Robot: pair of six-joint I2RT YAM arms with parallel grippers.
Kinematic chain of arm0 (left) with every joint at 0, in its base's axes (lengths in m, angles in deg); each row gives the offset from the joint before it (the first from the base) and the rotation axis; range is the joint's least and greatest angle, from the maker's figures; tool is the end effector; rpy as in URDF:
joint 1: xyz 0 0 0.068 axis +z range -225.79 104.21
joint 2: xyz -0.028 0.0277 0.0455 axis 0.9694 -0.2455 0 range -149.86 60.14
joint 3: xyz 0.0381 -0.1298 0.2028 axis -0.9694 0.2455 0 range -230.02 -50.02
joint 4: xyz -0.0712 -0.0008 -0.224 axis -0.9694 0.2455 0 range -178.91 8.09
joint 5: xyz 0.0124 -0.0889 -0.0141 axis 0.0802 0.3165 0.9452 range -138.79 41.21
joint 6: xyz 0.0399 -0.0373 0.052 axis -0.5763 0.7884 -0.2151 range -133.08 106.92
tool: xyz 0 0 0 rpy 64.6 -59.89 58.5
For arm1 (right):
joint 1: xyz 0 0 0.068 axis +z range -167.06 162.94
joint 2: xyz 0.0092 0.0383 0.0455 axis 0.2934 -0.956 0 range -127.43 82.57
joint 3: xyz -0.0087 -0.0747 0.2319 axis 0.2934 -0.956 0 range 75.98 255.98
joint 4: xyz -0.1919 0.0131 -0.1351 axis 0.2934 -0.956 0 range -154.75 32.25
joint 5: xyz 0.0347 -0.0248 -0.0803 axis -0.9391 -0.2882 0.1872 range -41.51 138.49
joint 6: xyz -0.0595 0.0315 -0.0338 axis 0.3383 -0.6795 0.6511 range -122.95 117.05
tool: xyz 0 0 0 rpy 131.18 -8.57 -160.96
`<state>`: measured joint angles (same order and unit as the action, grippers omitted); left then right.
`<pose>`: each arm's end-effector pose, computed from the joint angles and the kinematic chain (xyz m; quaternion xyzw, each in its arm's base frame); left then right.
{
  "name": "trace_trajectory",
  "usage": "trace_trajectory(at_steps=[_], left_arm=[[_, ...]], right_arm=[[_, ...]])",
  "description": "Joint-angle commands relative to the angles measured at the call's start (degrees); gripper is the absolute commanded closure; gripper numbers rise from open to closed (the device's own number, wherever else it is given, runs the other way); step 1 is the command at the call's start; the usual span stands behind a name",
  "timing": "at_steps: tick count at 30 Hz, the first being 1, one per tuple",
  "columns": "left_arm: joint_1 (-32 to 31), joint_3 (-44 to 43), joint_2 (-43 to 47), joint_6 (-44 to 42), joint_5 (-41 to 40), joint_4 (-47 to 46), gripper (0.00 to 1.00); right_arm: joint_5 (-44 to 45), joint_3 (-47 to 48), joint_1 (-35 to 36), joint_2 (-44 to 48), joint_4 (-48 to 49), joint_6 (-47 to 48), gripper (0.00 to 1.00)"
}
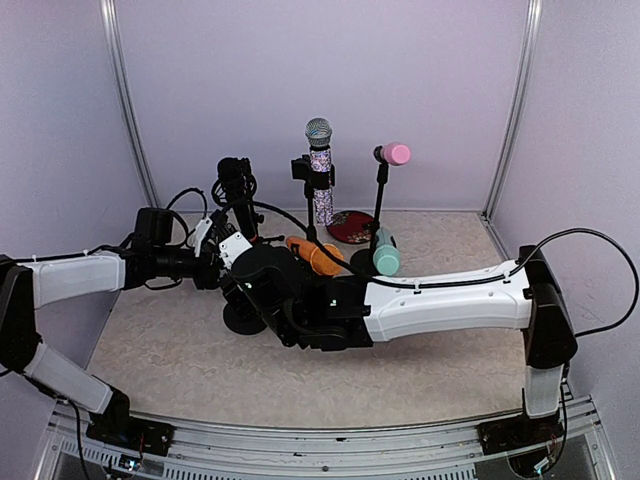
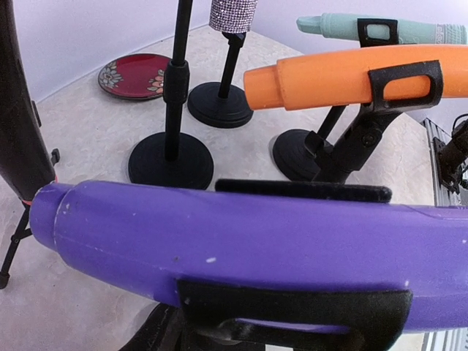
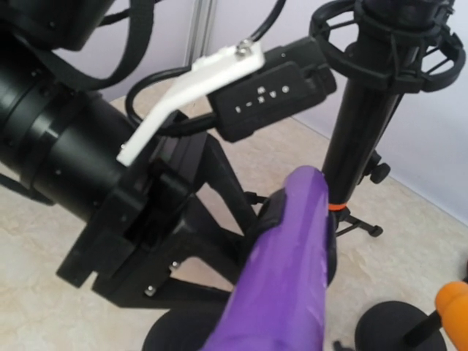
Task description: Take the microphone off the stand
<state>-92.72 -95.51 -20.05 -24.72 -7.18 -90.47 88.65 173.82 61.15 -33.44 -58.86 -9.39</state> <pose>0.2691 -0.1259 0.2036 0.3667 0.7549 -0.3325 0.4302 0.1347 0.4447 0.2727 -0.2880 0.7370 0.1590 0.5904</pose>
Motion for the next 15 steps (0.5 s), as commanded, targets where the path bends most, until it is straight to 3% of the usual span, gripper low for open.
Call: trace_trajectory(at_steps=[1,8,11,15], left_arm=[[-0.6,1.0,-1.1,-0.1,1.6,-3.4,0.51],[-0.6,0.3,-4.2,-0.3,2.5,-3.6,0.52],[-0.7,0.4,-4.8,0.5,2.2,-5.1,0.64],[-0.6,-0.1,-5.6,1.4,1.1,-6.8,0.90]], right_arm=[[-3.4,-1.9,0.2,2.8,3.1,-3.1,0.95],[-5.1,-4.6,0.2,4.2,5.6,-2.4,0.96],[-6.1,-5.4,0.2,4.8,6.6,-2.1,0.96],[-6.5,-6.0,0.1,5.5,7.2,-1.0,0.98]])
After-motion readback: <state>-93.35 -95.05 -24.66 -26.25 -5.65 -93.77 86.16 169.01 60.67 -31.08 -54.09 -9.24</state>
